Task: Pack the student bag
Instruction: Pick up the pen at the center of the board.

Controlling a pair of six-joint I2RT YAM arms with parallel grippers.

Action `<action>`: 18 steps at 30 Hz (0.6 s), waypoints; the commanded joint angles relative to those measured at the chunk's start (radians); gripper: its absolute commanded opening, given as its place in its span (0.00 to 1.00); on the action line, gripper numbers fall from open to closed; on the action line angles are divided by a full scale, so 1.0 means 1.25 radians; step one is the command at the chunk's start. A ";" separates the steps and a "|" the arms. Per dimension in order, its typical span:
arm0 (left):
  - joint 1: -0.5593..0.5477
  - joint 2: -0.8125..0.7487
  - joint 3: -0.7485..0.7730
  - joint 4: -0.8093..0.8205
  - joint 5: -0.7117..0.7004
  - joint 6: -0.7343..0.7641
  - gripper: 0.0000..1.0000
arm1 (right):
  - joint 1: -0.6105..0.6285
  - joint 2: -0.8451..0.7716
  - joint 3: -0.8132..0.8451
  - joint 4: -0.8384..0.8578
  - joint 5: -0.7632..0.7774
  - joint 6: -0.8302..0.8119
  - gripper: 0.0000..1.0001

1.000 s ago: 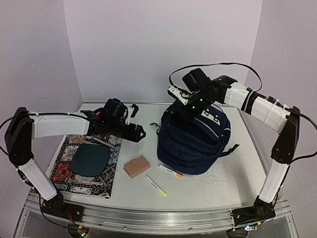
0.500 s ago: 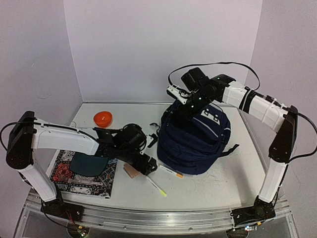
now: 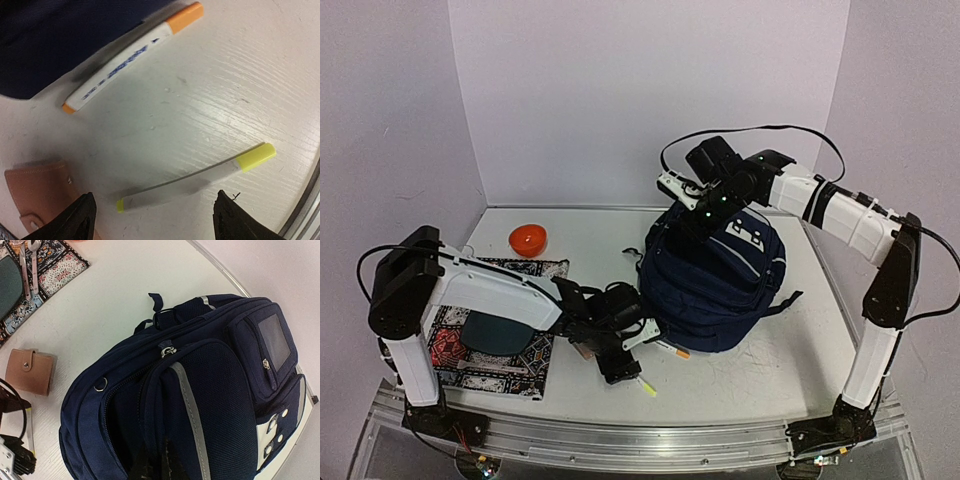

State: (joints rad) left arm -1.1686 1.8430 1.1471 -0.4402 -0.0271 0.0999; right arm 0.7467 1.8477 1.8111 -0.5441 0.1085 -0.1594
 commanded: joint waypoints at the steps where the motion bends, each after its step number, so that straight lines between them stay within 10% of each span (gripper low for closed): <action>1: -0.032 0.059 0.081 -0.058 -0.010 0.154 0.81 | -0.001 -0.009 0.012 0.035 -0.010 0.023 0.00; 7: -0.036 0.101 0.107 -0.076 0.019 0.189 0.74 | -0.001 -0.012 0.009 0.035 -0.006 0.023 0.00; 18: -0.036 0.141 0.123 -0.110 0.021 0.190 0.18 | -0.001 -0.005 0.021 0.035 -0.004 0.015 0.00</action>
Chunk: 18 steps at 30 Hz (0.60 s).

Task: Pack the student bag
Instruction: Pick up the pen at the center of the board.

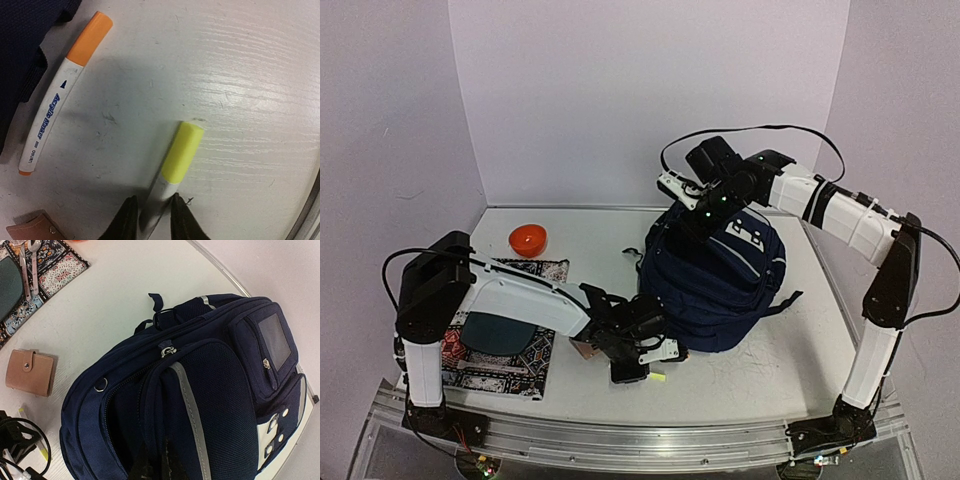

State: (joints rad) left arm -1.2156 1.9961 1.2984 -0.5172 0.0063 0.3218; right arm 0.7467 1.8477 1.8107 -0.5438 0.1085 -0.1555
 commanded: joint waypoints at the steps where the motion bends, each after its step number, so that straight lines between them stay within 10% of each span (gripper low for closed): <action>1: 0.002 0.008 0.004 -0.049 0.010 0.012 0.15 | -0.001 -0.004 0.023 0.035 -0.004 0.012 0.00; 6: 0.002 -0.058 0.023 -0.050 0.031 -0.005 0.00 | -0.001 -0.001 0.030 0.035 -0.005 0.011 0.00; 18: 0.065 -0.158 0.014 -0.002 0.064 -0.228 0.03 | -0.001 -0.002 0.032 0.034 -0.002 0.032 0.00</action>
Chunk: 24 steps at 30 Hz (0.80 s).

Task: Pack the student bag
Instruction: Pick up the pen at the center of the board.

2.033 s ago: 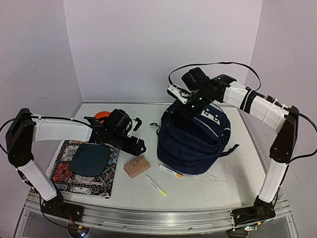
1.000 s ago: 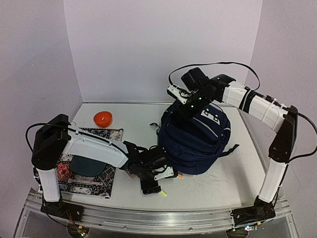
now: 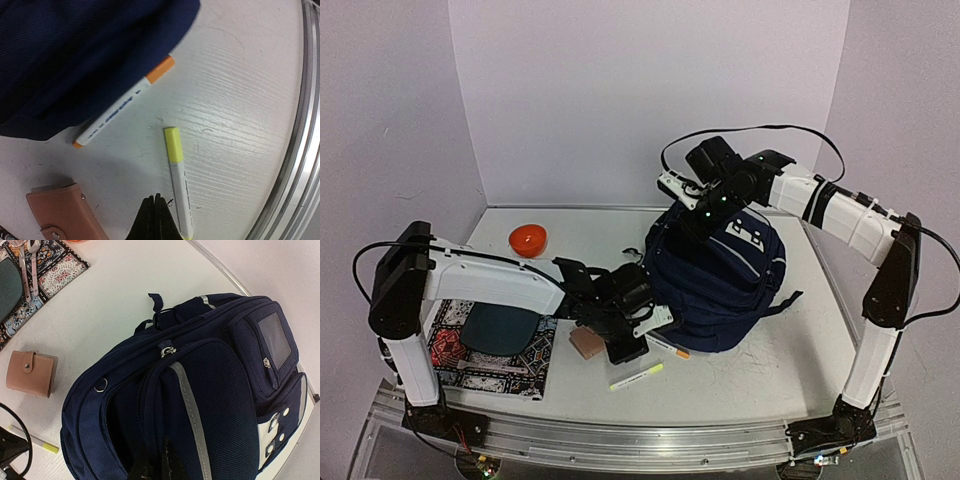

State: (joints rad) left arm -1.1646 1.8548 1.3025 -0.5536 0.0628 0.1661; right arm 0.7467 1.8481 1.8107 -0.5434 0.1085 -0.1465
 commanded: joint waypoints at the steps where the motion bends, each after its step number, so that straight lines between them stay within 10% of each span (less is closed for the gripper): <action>1: 0.025 -0.043 0.010 0.028 0.013 -0.122 0.12 | -0.001 -0.003 0.030 0.033 -0.002 0.026 0.00; 9: -0.007 -0.030 0.010 -0.012 -0.015 -0.347 0.51 | 0.000 -0.024 0.019 0.031 0.004 0.034 0.00; 24: -0.036 0.163 0.208 -0.290 -0.068 -0.336 0.39 | -0.001 -0.023 0.021 0.022 -0.001 0.041 0.00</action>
State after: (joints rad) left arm -1.2121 2.0285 1.4752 -0.8108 0.0030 -0.2697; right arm 0.7467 1.8481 1.8107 -0.5438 0.1089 -0.1220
